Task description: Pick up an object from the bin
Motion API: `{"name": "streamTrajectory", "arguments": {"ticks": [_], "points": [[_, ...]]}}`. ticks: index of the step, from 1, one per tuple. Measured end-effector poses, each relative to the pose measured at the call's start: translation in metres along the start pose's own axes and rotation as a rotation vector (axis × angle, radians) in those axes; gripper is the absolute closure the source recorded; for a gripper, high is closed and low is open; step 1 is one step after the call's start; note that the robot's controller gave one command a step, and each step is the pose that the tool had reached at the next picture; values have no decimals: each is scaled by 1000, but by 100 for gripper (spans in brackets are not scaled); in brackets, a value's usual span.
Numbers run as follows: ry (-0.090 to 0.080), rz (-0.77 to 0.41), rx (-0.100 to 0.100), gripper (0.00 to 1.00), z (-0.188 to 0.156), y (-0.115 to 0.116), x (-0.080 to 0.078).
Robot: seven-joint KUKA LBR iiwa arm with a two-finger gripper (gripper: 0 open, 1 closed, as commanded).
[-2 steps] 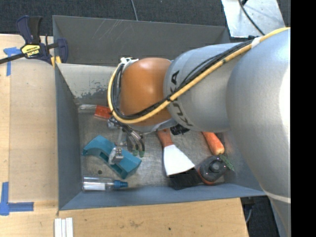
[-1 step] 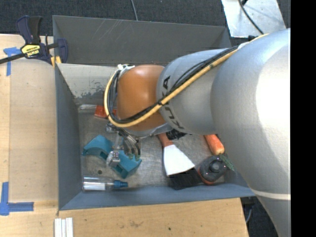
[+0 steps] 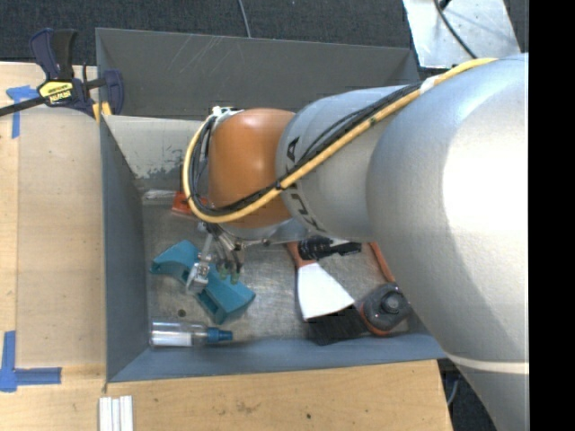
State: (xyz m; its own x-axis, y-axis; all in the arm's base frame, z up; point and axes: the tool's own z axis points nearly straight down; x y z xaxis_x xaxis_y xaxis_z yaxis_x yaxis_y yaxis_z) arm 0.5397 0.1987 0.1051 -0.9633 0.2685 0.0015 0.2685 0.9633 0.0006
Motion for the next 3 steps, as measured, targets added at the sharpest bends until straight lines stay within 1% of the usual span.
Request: {"name": "streamTrajectory", "arguments": {"ticks": [1, 2, 3], "points": [[-5, -17, -11, 0, 29, -3, -2], [-4, -14, -6, 100, 21, -3, -1], [-4, -14, -6, 100, 21, -3, -1]]}}
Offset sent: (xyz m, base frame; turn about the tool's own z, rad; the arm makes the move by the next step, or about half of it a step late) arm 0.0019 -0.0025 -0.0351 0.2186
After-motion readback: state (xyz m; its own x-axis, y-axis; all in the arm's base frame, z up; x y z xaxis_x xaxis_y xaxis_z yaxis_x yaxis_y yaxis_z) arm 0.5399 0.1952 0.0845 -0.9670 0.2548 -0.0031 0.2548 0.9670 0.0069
